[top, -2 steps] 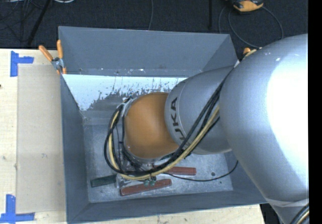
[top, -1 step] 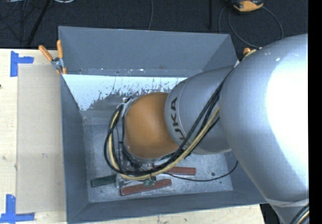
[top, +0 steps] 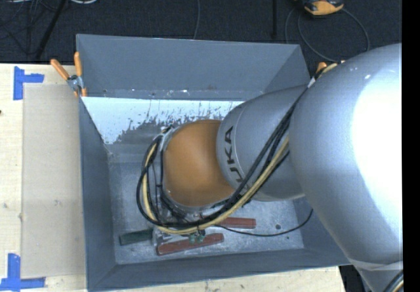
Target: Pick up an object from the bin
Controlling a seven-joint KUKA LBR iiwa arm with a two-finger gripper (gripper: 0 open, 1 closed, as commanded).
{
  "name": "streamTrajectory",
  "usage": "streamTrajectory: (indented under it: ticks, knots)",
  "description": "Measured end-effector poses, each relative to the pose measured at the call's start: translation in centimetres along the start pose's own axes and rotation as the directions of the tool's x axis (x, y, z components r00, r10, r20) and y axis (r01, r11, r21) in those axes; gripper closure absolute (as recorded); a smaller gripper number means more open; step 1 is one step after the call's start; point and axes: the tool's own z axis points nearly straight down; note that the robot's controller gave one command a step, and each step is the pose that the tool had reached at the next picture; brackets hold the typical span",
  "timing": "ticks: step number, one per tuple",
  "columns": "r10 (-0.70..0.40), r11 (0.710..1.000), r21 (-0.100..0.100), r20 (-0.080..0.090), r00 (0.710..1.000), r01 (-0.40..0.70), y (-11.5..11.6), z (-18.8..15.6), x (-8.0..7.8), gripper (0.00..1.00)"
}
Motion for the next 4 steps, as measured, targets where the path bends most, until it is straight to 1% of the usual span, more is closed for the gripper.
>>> streamTrajectory:
  ticks: [1,2,4]
  knots:
    - [0.000,1.000,0.002,-0.007,1.000,0.000,-0.1,-2.0,0.2,1.00]
    - [0.000,1.000,0.001,0.002,1.000,0.000,0.0,-4.2,0.0,1.00]
    - [0.001,1.000,0.001,0.004,1.000,-0.001,0.0,-7.4,0.1,1.00]
